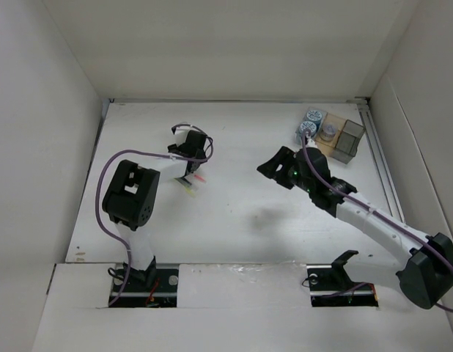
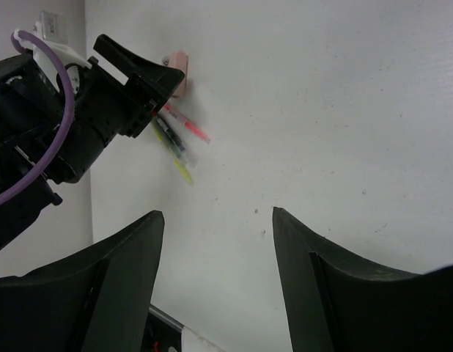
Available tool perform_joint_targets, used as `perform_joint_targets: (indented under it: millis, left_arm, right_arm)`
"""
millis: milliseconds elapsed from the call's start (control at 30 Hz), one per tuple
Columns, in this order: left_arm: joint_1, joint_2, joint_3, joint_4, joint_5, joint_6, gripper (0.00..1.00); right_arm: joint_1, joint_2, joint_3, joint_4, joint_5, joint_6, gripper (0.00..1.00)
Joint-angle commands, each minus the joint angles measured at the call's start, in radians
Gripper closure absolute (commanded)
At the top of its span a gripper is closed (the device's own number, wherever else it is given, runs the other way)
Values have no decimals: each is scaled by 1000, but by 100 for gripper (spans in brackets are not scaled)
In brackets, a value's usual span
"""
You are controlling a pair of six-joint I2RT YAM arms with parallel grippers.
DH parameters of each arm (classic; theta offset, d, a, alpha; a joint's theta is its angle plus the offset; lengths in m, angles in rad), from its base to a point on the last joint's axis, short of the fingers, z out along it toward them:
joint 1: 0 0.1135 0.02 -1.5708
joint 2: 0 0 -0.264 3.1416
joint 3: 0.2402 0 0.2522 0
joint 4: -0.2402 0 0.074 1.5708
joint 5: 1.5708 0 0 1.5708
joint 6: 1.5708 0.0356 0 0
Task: Sort the stationery into containers
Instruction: Pick up the stationery from the center of the board.
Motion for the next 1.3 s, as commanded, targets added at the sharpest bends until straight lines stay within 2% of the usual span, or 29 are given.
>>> perform_joint_targets:
  millis: [0, 267, 633, 733, 833, 867, 900, 1133, 1267]
  left_arm:
    - [22, 27, 51, 22, 20, 32, 40]
    - [45, 47, 61, 43, 64, 51, 46]
    - [45, 29, 32, 74, 83, 51, 74]
    - [13, -3, 12, 85, 95, 61, 77]
    - [-21, -42, 1, 94, 107, 74, 80]
    - [-36, -52, 1, 94, 116, 74, 82]
    - [-37, -77, -10, 114, 142, 74, 83]
    - [-66, -206, -77, 181, 224, 74, 89]
    - [-128, -266, -119, 236, 265, 106, 89]
  right_arm:
    - [4, 7, 1, 47, 1, -14, 33]
    - [13, 7, 1, 47, 11, -14, 33]
    - [22, 7, 1, 47, 20, -14, 33]
    - [22, 7, 1, 47, 29, -14, 27]
    - [13, 7, 1, 47, 29, -14, 8]
    - [13, 7, 1, 47, 38, -14, 8]
    - [1, 7, 1, 47, 38, -14, 3]
    - [-72, 7, -17, 58, -34, -14, 0]
    - [-120, 26, -17, 84, -154, -5, 0]
